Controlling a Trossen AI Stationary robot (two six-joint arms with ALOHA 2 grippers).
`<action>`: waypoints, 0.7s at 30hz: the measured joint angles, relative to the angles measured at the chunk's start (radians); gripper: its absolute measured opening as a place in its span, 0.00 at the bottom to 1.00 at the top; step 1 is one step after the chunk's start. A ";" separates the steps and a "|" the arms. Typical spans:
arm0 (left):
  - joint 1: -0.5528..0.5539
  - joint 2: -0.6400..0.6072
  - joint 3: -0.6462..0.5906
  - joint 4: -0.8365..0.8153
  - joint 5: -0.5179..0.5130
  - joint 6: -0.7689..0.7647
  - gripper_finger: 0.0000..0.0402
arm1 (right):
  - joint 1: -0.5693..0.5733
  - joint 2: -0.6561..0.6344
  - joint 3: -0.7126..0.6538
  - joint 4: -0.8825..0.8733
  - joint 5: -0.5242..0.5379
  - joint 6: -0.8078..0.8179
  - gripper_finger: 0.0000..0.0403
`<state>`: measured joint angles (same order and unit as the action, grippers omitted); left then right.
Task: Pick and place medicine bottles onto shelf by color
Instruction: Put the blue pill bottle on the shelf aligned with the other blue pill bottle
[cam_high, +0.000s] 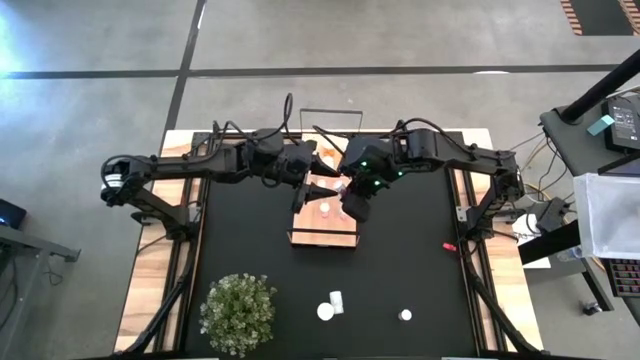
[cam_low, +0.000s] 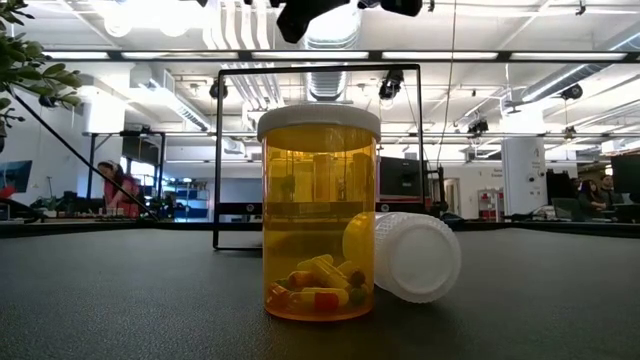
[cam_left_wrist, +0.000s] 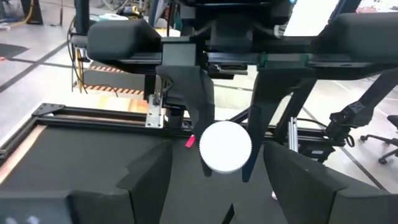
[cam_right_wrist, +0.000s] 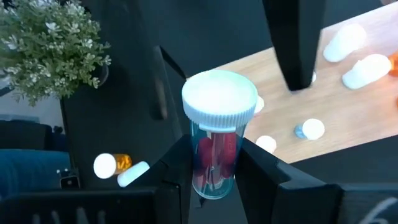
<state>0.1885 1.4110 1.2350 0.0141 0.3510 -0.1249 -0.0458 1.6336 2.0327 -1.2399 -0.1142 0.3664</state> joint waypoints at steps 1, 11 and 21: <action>0.000 0.003 0.000 0.000 0.000 0.000 0.59 | 0.000 0.006 0.000 0.000 0.000 0.000 0.22; -0.001 0.007 0.000 0.002 0.017 -0.003 0.59 | 0.000 0.011 0.000 0.003 0.001 -0.001 0.22; -0.002 0.009 0.000 0.002 0.068 -0.003 0.48 | 0.000 0.011 0.000 0.027 0.002 -0.022 0.22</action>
<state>0.1867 1.4204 1.2350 0.0158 0.4191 -0.1280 -0.0460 1.6444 2.0329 -1.2129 -0.1123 0.3443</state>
